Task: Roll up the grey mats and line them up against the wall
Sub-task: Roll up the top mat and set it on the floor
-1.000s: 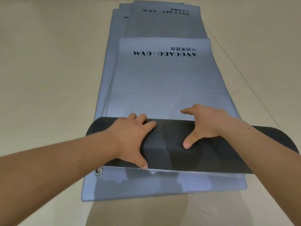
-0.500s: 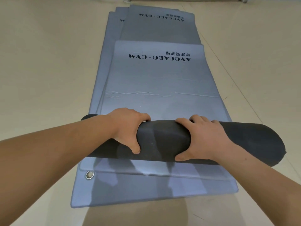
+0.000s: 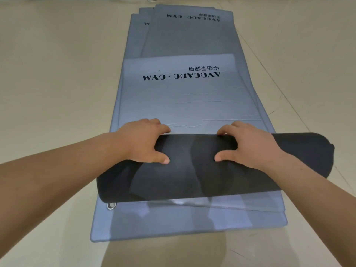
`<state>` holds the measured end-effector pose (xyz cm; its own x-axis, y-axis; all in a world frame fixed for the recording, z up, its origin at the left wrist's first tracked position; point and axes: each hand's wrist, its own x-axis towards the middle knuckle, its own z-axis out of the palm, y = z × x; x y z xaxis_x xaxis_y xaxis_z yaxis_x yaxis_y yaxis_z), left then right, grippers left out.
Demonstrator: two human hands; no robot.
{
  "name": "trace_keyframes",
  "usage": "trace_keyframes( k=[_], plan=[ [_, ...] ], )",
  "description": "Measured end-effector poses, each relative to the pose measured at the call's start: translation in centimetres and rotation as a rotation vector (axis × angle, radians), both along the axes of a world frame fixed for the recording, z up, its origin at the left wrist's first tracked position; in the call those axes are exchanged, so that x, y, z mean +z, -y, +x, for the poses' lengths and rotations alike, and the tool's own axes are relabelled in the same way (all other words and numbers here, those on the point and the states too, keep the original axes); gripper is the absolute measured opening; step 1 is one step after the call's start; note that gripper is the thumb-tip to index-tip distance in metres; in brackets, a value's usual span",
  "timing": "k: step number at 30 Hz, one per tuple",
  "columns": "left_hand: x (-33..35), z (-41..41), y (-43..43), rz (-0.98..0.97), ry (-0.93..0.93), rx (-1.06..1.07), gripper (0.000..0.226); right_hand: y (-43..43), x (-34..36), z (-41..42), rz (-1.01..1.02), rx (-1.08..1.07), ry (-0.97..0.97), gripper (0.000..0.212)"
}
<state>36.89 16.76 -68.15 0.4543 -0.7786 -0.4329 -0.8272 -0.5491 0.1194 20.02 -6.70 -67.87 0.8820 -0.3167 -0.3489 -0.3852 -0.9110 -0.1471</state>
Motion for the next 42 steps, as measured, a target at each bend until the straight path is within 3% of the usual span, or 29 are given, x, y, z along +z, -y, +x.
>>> trace_keyframes(
  k=[2,6,9,11,14,16,25,29,33,36,39,42],
  plan=[
    [-0.1,-0.8,-0.2,0.025,0.036,-0.047,0.102,-0.5,0.1,0.2,-0.103,0.049,-0.016,0.073],
    [-2.3,-4.8,0.0,0.216,0.123,-0.066,0.16,-2.8,1.0,0.9,-0.237,0.091,-0.079,0.067],
    [-3.7,-4.8,-0.6,0.15,0.175,-0.057,0.161,-3.8,1.1,0.8,-0.159,0.126,-0.107,0.063],
    [-3.9,-3.5,-1.0,0.076,0.154,-0.059,0.154,-3.6,0.7,0.7,-0.154,0.174,-0.161,0.088],
    [-3.5,-2.4,-0.8,0.062,0.118,-0.068,0.142,-4.1,-0.8,0.2,-0.223,0.219,-0.314,0.155],
    [-3.4,-2.4,-0.6,0.066,0.115,-0.073,0.134,-5.0,-2.6,-0.6,-0.302,0.218,-0.269,0.165],
    [-2.0,-3.3,-0.4,0.103,0.101,-0.084,0.099,-3.6,-3.1,-1.4,-0.297,0.343,-0.051,0.134],
    [-1.6,-4.1,-0.5,0.123,-0.055,-0.025,0.091,-2.4,-1.9,-0.8,-0.189,0.411,-0.139,0.132],
    [-1.8,-2.5,-2.1,0.118,-0.339,0.156,0.098,-2.6,-0.3,2.9,-0.084,0.443,-0.358,0.131],
    [-2.7,-1.1,-3.8,0.045,-0.472,0.312,0.107,-2.9,0.1,6.8,-0.115,0.477,-0.455,0.132],
    [-3.8,-0.7,-4.9,-0.04,-0.401,0.33,0.109,-3.5,-0.1,9.0,-0.284,0.536,-0.455,0.141],
    [-3.5,-0.5,-4.9,-0.067,-0.213,0.214,0.102,-4.1,-0.1,10.3,-0.358,0.503,-0.335,0.127]
  ],
)
